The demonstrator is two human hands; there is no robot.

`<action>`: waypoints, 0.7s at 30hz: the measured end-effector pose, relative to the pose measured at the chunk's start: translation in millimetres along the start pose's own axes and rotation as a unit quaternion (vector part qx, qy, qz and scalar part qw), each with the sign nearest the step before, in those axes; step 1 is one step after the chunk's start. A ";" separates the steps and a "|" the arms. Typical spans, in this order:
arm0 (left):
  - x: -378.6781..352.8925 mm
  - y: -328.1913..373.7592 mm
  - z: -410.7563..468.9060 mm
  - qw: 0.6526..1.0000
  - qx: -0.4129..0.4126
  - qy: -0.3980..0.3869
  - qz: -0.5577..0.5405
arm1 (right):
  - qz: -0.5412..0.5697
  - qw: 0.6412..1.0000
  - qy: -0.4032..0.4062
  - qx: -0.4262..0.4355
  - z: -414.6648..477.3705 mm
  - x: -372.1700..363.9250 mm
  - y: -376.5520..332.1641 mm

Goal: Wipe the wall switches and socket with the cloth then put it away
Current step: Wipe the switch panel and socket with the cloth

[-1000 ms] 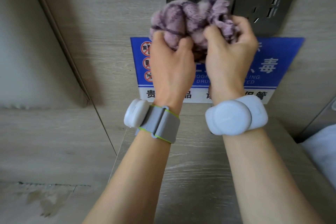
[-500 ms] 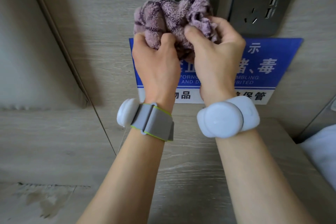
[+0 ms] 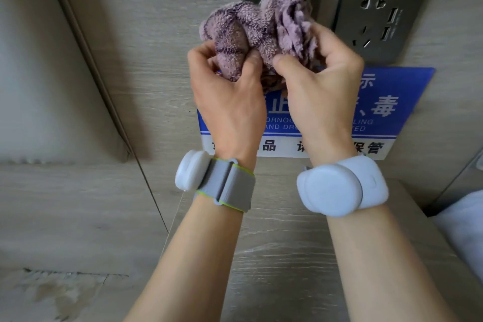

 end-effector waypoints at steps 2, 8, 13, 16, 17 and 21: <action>5.6 4.7 -0.4 0.999 -0.038 0.027 -0.018 | -0.012 0.999 0.033 0.029 -1.5 5.4 -0.5; -5.4 12.3 0.2 0.992 -0.110 -0.046 -0.030 | 0.019 0.996 0.054 0.064 -2.1 2.1 -3.7; -22.3 30.0 -8.2 0.976 -0.142 -0.165 -0.005 | 0.044 0.997 0.012 0.059 -1.3 -7.3 -7.8; -18.9 26.1 -2.8 0.979 -0.146 -0.141 -0.001 | 0.038 0.998 -0.031 0.035 -4.4 -17.9 -4.1; -17.1 23.3 -0.4 0.983 -0.132 -0.129 -0.009 | 0.035 0.998 -0.050 0.029 -5.7 -23.0 -3.8; -23.2 22.8 -4.9 0.980 -0.107 -0.165 -0.013 | 0.029 0.997 -0.056 0.033 0.1 -17.8 -4.2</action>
Point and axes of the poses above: each hand's wrist, its own z-axis towards the middle knuckle, its own x-axis out of the back of the hand, y = z × x, the point moved 7 cm from there along z, towards the middle knuckle, and after that the axes turned 1 degree about x, right-handed, at the moved point
